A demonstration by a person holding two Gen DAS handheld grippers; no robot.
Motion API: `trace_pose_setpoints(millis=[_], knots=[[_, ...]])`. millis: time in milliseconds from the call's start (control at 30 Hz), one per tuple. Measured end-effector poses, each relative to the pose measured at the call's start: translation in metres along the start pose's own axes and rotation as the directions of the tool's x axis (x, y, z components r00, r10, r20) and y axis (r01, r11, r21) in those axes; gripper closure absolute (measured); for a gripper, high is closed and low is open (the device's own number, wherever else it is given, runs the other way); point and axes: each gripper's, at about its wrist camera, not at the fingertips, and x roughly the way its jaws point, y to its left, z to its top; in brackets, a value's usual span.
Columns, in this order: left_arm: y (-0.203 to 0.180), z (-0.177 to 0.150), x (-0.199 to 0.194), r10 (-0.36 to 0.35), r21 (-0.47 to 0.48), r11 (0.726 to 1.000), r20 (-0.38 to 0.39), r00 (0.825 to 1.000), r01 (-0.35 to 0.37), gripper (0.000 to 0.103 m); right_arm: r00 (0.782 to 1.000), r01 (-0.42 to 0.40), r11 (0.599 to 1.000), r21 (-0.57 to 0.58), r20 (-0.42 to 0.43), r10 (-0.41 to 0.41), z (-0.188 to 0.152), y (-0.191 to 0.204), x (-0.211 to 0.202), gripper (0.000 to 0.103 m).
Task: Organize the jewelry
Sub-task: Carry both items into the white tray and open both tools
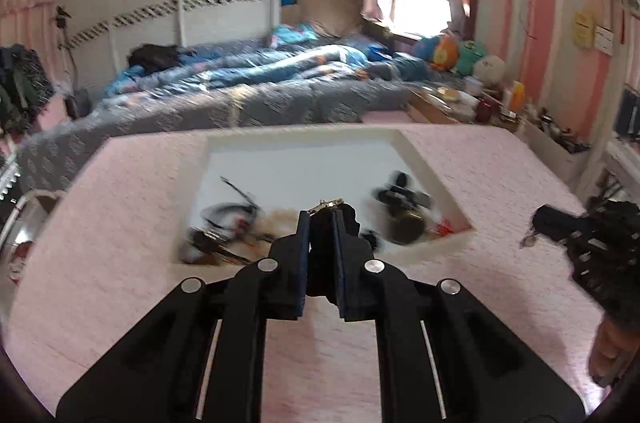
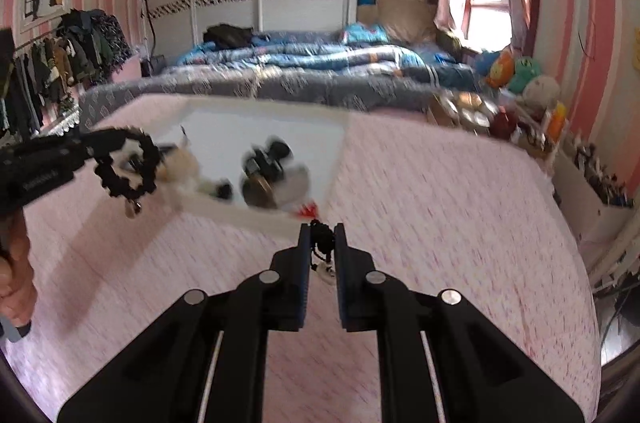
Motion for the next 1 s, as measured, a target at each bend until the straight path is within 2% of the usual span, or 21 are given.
trace_pose_setpoints(millis=[133, 300, 367, 633, 800, 1000], knots=[[0.032, 0.013, 0.000, 0.067, 0.024, 0.997, 0.033, 0.997, -0.068, 0.094, 0.999, -0.027, 1.000, 0.014, 0.042, 0.026, 0.028, 0.017, 0.003, 0.092], [0.071, 0.016, 0.005, 0.107, -0.023, 0.994, 0.085, 0.991, -0.105, 0.094, 0.996, -0.036, 0.999, 0.020, 0.080, 0.034, 0.051, 0.035, 0.019, 0.092], [0.076, 0.012, 0.010, 0.121, -0.022, 0.993, 0.084, 0.989, -0.120, 0.094, 0.992, -0.053, 0.998, 0.032, 0.112, 0.049, 0.049, 0.040, 0.026, 0.092], [0.070, -0.002, 0.023, 0.124, -0.001, 0.992, 0.088, 0.988, -0.125, 0.094, 0.998, -0.054, 0.999, 0.007, 0.044, 0.054, 0.022, 0.052, 0.061, 0.092], [0.072, -0.006, 0.019, 0.122, -0.027, 0.992, 0.109, 0.987, -0.120, 0.094, 0.998, -0.061, 0.998, 0.002, 0.026, 0.061, 0.013, 0.055, 0.069, 0.092], [0.073, -0.007, 0.012, 0.111, -0.031, 0.994, 0.131, 0.985, -0.108, 0.094, 0.996, -0.073, 0.997, 0.015, 0.046, 0.072, 0.012, 0.053, 0.062, 0.092]])
